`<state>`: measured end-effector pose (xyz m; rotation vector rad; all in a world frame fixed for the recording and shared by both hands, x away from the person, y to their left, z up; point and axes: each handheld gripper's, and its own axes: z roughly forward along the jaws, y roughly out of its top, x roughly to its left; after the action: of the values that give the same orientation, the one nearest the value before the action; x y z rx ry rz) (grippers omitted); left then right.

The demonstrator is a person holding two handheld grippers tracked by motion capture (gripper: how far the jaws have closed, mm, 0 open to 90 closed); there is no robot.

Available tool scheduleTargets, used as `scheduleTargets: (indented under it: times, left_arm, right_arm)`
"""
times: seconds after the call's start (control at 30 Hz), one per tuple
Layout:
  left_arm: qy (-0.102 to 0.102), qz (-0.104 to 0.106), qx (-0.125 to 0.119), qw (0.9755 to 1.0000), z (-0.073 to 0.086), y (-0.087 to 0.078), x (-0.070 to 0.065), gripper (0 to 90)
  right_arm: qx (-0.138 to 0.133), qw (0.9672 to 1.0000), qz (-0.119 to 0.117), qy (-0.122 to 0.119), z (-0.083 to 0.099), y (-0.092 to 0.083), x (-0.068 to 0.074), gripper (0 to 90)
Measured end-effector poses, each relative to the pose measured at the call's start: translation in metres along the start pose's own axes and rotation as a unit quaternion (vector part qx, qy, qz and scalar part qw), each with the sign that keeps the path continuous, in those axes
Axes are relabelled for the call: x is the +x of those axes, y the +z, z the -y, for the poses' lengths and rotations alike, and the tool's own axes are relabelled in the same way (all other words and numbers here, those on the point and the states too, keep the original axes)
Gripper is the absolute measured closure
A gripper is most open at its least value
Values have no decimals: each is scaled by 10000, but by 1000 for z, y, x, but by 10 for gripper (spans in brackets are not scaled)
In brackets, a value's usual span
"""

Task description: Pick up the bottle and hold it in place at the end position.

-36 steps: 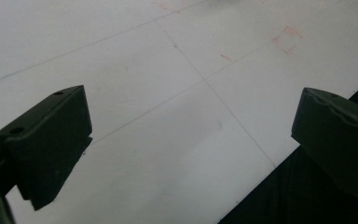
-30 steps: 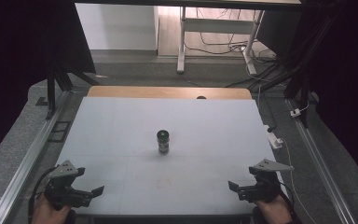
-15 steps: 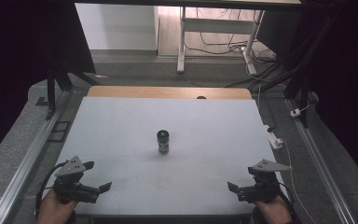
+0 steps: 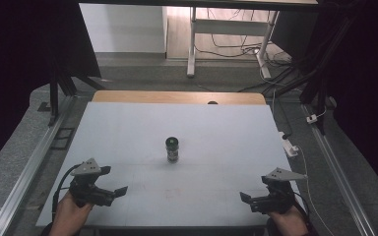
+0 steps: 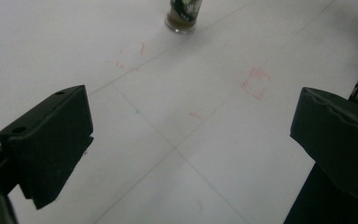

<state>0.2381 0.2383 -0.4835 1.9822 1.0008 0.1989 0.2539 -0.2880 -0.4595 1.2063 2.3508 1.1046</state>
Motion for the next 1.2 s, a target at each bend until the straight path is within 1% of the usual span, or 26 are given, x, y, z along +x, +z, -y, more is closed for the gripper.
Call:
scheduleTargets:
  times: [0.07, 0.13, 0.17, 0.33, 0.47, 0.53, 0.67, 0.8, 0.87, 0.97, 1.13, 1.2]
  left_arm:
    - [40, -24, -17, 10000, -3, 4, 2, 1]
    - [28, -35, 16, 10000, -6, 9, 4, 1]
    - [36, -11, 6, 10000, -8, 12, 4, 0]
    - [122, -25, -2, 9999, -19, 25, 3, 0]
    - [148, -100, -137, 9997, -29, 34, 5, 0]
    - [146, -115, -161, 9997, -34, 39, 6, 0]
    - [127, -21, -58, 9999, -43, 51, 8, 0]
    - [162, -23, 47, 9999, -52, 63, 7, 0]
    - [213, -52, 49, 9997, -57, 68, 7, 0]
    - [287, -38, 54, 9996, -64, 76, 8, 0]
    - [432, 102, 97, 9990, -74, 87, 11, 0]
    - [503, 85, 127, 9986, -78, 92, 13, 0]
  right_arm:
    - [0, 10000, -11, 8, 0, 0, 0, 0]
    - [4, 10000, -14, 7, 0, 0, 0, 0]
    - [8, 10000, -11, 2, 0, 0, 0, 0]
    - [8, 10000, -9, 9, 0, 0, 0, 0]
    - [11, 10000, -7, 6, 0, 0, 0, 0]
    - [11, 10000, -9, 5, 0, 0, 0, 0]
    - [29, 10000, -10, 5, 0, 0, 0, 0]
    - [31, 10000, -23, -3, 0, 1, 0, 0]
    - [35, 10000, -22, -1, 0, 1, 0, 0]
    - [48, 10000, -18, 15, 0, 1, 0, 0]
    - [67, 10000, -24, 21, 0, 1, 0, 0]
    - [67, 10000, -24, 16, 0, 1, -1, 0]
